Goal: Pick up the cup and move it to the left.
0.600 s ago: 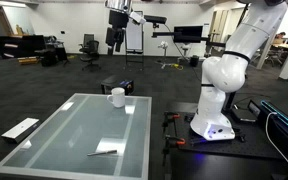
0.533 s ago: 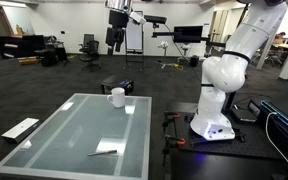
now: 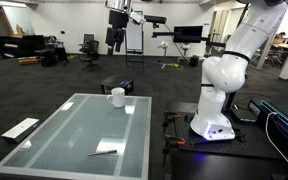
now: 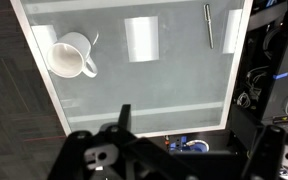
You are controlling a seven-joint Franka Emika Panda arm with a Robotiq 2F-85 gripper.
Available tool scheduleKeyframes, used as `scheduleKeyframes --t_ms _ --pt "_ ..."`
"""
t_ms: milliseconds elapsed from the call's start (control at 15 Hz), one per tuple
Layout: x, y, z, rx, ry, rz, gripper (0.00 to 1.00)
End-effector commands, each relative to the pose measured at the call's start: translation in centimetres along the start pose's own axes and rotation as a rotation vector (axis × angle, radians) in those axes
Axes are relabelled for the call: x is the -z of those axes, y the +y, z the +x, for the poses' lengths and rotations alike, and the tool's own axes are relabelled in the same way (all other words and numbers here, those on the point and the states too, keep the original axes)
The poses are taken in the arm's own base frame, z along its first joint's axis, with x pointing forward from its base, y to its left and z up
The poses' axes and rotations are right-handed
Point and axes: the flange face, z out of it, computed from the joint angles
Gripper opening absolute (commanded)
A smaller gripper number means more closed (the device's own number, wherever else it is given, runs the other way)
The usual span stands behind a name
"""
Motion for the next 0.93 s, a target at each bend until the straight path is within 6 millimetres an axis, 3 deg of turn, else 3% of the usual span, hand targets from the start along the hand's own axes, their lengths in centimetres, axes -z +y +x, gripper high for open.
scheduleKeyframes --t_ms 0,400,600,867 --pt "0.0 1.8 0.1 -0.035 0.001 -0.028 1.0" --pt "-0.7 8.2 -0.6 -0.14 -0.046 -0.044 1.0" --pt "-3.0 11.0 -1.1 -0.151 -0.088 -0.03 1.0" --pt "-7.8 13.5 -1.3 -0.089 -0.121 -0.014 1.0"
